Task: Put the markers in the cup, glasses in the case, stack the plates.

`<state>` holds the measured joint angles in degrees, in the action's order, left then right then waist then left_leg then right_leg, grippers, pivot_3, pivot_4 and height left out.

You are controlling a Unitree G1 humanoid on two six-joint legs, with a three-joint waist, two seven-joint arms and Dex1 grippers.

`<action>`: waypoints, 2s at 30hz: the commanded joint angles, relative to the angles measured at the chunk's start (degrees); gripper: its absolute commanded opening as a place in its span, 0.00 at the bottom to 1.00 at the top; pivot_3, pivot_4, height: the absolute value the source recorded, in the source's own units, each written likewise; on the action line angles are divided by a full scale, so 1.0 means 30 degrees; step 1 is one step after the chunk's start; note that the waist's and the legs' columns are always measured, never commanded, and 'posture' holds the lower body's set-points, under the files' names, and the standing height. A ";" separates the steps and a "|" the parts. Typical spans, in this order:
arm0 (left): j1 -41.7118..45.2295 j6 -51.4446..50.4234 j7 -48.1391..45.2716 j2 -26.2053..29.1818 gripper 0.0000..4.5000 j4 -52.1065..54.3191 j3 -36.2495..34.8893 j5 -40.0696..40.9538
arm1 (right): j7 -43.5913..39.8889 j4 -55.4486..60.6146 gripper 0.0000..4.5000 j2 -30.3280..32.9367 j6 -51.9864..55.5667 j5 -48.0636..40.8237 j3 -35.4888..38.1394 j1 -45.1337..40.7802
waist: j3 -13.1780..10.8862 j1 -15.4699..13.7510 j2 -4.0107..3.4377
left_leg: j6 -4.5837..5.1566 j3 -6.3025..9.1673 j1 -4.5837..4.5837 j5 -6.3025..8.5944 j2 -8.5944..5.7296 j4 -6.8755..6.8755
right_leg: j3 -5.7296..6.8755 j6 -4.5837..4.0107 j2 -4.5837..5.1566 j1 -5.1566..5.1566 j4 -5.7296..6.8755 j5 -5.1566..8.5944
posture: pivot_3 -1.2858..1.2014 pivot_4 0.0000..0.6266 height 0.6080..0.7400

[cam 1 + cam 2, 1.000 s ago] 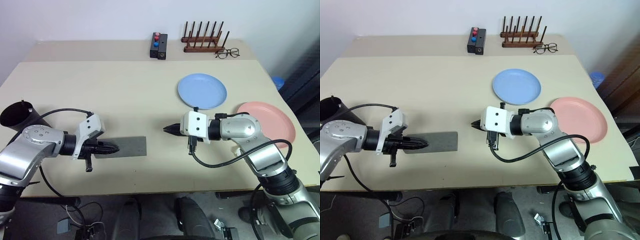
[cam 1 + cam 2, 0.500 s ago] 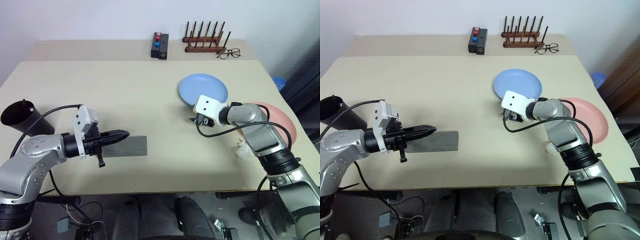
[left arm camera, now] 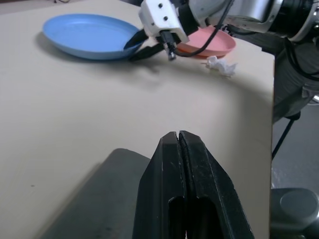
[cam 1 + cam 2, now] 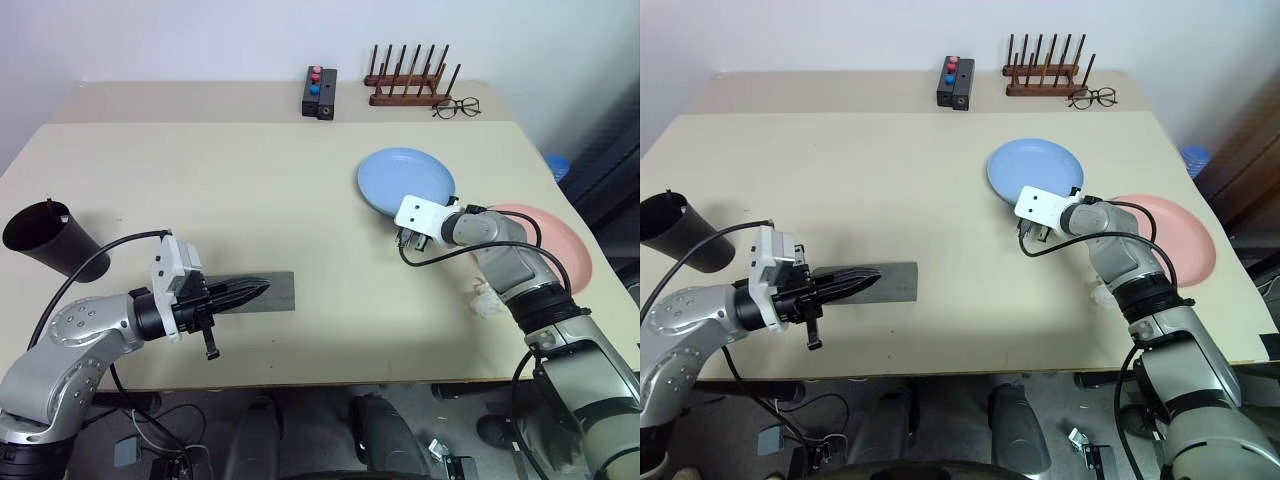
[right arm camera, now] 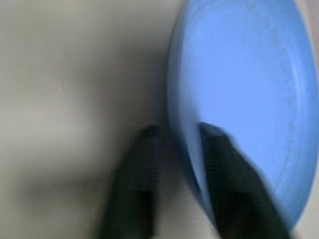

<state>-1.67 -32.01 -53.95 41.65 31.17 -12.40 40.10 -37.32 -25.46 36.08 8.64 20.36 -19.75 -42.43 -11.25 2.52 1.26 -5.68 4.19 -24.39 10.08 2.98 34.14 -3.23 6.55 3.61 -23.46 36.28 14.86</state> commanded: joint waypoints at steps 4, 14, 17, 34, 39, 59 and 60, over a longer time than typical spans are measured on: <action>-0.0465 0.1435 -0.0233 -0.0225 0.00 0.0356 0.0371 -0.0531 | 0.0604 0.1038 0.01 0.0534 -0.0921 0.0516 0.0671 0.0075 | -0.0003 -0.0015 -0.0007 | 0.0000 0.0000 -0.0001 0.0000 0.0001 -0.0005 | 0.0000 0.0000 -0.0003 -0.0006 0.0003 0.0000 | 0.52 0.24 0.99; 0.1545 0.1317 0.1127 -0.1398 0.00 -0.0828 0.1714 -0.1048 | -0.4544 0.9436 0.01 0.7948 0.0989 -0.2431 0.6765 0.5111 | -0.0025 -0.0571 -0.0055 | 0.0006 0.0002 -0.0005 0.0004 -0.0002 -0.0002 | -0.0001 0.0012 0.0001 0.0003 -0.0005 0.0011 | 0.52 0.24 0.99; 0.2784 0.1134 0.0958 -0.1444 0.00 -0.1581 0.2240 -0.1061 | -0.6261 1.0511 0.01 1.0189 0.1773 -0.3430 0.9418 0.8752 | -0.0008 -0.0648 -0.0042 | 0.0013 0.0002 -0.0005 0.0009 -0.0004 0.0003 | 0.0005 0.0020 0.0005 0.0025 -0.0027 0.0024 | 0.52 0.24 0.99; 0.4797 0.0618 0.0553 -0.1386 0.00 -0.2556 0.3108 -0.1033 | -0.7789 1.3437 0.76 1.0316 0.4673 -0.6141 1.2747 1.3793 | 0.0018 -0.0076 -0.0107 | 0.0014 -0.0032 0.0023 0.0009 -0.0004 0.0036 | -0.0032 0.0004 0.0008 0.0032 -0.0003 0.0004 | 0.52 0.24 0.99; 0.4729 0.0495 0.0662 -0.1452 0.00 -0.2394 0.3084 -0.1029 | -0.8688 1.5401 0.76 0.9823 0.5857 -0.7682 1.2424 1.5077 | 0.0018 -0.0101 -0.0103 | 0.0015 -0.0026 0.0024 0.0009 -0.0002 0.0033 | -0.0031 0.0008 0.0004 0.0035 -0.0003 0.0007 | 0.52 0.24 0.99; 0.3188 0.2386 0.0049 -0.1628 0.00 -0.3335 0.2851 -0.1846 | -0.6470 1.2785 0.01 0.8300 0.3986 -0.6938 0.8743 1.3619 | 0.0021 -0.0088 -0.0099 | 0.0015 -0.0027 0.0026 0.0009 -0.0004 0.0047 | -0.0032 0.0005 0.0007 0.0043 -0.0004 0.0005 | 0.52 0.24 0.99; 0.3138 0.2502 0.0027 -0.1638 0.00 -0.3408 0.2832 -0.1893 | -0.6432 1.3012 0.01 0.8182 0.4260 -0.7249 0.8947 1.3296 | 0.0021 -0.0082 -0.0099 | 0.0014 -0.0028 0.0026 0.0009 -0.0005 0.0047 | -0.0032 0.0004 0.0007 0.0043 -0.0004 0.0005 | 0.52 0.24 0.99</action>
<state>7.78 -25.94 -53.44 36.81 20.54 -2.94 34.63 -57.04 12.09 60.70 21.26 -0.10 4.90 -1.01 -11.18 2.28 0.97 -5.64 4.11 -24.31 10.11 2.96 34.28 -3.32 6.56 3.63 -23.33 36.27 14.88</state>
